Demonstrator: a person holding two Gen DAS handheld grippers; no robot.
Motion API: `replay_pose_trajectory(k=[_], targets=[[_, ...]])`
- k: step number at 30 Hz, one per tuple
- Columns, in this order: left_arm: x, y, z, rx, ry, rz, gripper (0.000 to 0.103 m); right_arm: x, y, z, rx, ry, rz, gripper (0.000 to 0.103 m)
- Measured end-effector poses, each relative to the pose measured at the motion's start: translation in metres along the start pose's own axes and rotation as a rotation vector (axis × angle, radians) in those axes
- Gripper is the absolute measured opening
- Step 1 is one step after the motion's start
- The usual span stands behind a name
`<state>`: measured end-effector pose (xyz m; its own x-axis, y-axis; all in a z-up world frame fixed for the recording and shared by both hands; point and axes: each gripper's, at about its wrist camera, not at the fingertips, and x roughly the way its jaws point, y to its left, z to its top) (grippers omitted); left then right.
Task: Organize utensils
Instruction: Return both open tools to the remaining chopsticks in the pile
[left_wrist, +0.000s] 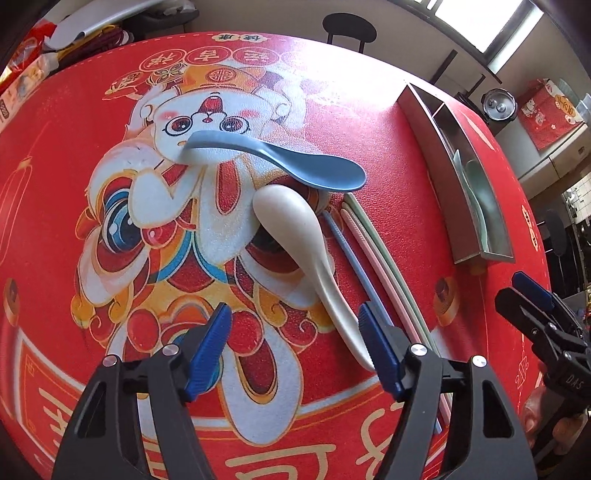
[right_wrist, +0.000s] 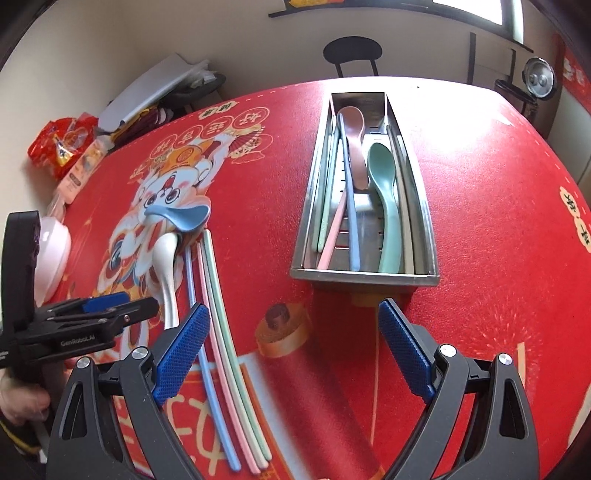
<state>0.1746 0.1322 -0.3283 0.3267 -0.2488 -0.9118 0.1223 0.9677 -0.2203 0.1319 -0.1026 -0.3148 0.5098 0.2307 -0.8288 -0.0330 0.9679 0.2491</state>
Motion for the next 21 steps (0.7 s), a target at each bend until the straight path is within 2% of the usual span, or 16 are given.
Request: replay_pose_trajectory(k=[4,10,13,15,17,21], targets=[[0.0,0.002,0.001,-0.014,-0.002,-0.008,0.066,0.006,0.002,-0.003,-0.012,0.031,0.003,0.089],[-0.01,0.014,0.005,-0.034,-0.02,-0.011,0.066,0.01,0.016,-0.002,-0.057,0.056,0.066,0.088],[-0.012,0.023,0.007,-0.055,-0.017,-0.018,0.066,0.017,0.03,-0.005,-0.111,0.089,0.074,0.068],[-0.013,0.025,0.006,-0.061,-0.021,-0.019,0.066,0.023,0.033,-0.007,-0.119,0.113,0.084,0.062],[-0.014,0.026,0.005,-0.064,-0.024,-0.029,0.066,0.029,0.034,-0.01,-0.119,0.135,0.082,0.048],[-0.013,0.022,0.003,-0.054,-0.02,-0.041,0.066,0.038,0.034,-0.012,-0.144,0.159,0.059,0.032]])
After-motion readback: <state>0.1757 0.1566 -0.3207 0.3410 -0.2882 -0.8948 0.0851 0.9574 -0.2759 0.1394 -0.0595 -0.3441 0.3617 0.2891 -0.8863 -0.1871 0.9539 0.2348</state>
